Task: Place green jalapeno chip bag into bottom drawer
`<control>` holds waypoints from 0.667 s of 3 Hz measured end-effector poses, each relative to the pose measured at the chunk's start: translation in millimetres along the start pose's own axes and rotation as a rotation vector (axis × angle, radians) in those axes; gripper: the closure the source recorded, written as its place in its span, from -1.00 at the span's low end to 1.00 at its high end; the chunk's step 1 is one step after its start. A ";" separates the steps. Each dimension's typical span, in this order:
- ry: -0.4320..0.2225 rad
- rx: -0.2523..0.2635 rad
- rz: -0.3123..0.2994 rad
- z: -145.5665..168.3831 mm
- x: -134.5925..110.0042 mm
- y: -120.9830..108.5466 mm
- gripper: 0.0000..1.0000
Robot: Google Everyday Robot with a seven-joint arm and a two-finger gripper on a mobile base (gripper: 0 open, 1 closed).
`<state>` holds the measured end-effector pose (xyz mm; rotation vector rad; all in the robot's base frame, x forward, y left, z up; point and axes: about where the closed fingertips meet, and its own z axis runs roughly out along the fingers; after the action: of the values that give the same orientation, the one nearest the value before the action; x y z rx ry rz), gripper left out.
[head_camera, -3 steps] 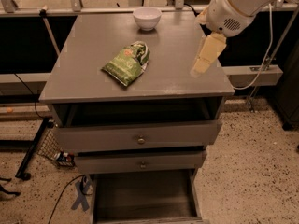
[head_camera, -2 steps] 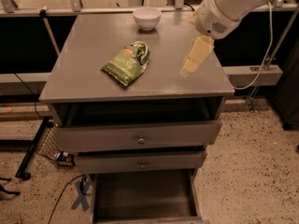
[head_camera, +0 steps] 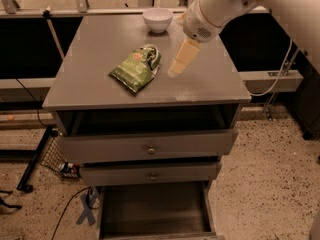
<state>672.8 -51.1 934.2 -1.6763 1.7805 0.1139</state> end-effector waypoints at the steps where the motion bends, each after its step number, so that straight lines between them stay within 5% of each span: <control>1: -0.021 0.004 0.013 31.8 -11.4 -13.1 -1.00; 2: -0.039 -0.006 0.039 60.1 -16.3 -22.7 -1.00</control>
Offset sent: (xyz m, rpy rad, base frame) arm 0.0710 0.0576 -0.0449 0.0870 0.0357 -0.0281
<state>717.1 -11.1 905.3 -1.6333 1.7855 0.1680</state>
